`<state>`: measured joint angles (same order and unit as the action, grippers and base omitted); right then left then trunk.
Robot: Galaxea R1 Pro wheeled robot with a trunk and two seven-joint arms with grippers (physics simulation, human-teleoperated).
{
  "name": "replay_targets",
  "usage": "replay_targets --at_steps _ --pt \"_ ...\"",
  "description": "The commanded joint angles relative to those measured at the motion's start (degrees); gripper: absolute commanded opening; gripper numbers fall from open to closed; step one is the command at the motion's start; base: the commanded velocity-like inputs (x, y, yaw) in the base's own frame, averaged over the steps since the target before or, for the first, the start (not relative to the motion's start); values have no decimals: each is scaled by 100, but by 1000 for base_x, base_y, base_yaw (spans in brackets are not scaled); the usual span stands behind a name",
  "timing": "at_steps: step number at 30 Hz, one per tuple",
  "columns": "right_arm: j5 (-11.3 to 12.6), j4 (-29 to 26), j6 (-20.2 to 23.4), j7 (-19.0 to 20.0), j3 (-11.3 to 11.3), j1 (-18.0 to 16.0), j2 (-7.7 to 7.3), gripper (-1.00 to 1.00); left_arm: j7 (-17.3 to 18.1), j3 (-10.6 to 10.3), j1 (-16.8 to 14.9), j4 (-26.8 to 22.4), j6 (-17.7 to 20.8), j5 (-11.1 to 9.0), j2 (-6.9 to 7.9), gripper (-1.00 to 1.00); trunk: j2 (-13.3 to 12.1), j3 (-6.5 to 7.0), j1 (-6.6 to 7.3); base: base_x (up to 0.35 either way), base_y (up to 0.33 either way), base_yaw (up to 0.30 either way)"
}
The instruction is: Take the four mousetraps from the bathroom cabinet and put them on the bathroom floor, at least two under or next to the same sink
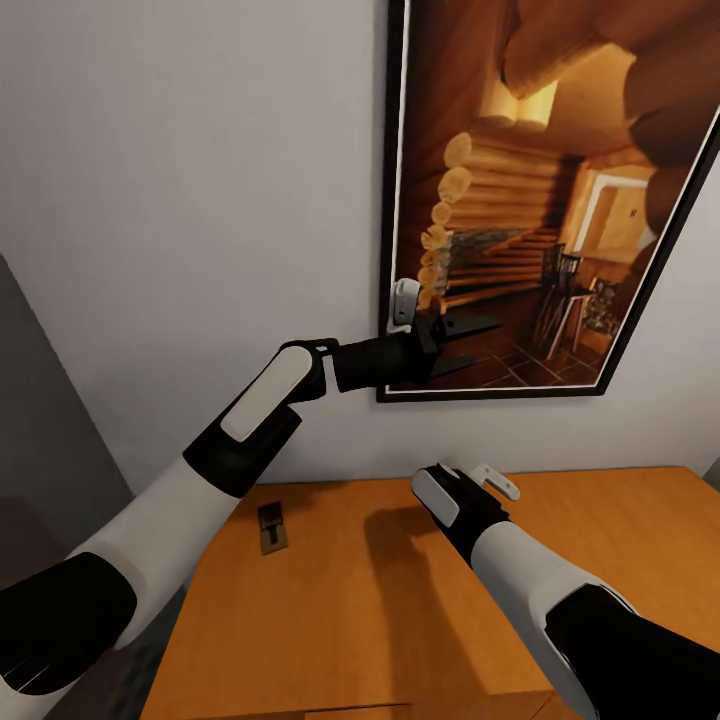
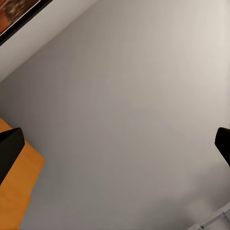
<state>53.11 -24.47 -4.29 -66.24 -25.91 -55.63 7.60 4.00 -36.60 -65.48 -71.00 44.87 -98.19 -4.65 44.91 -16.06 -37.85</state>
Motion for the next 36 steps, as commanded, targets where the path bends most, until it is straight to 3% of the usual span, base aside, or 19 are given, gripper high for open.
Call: replay_targets --at_steps 1,36 --pt "59 0 -45 -21 -48 -8 -9 100 31 0 -7 4 13 18 -1 100 7 -8 -1 0 0 0" --pt "150 92 -46 -29 3 19 -234 100 31 -5 -6 -9 13 10 -1 100 7 -8 -1 0 0 0"
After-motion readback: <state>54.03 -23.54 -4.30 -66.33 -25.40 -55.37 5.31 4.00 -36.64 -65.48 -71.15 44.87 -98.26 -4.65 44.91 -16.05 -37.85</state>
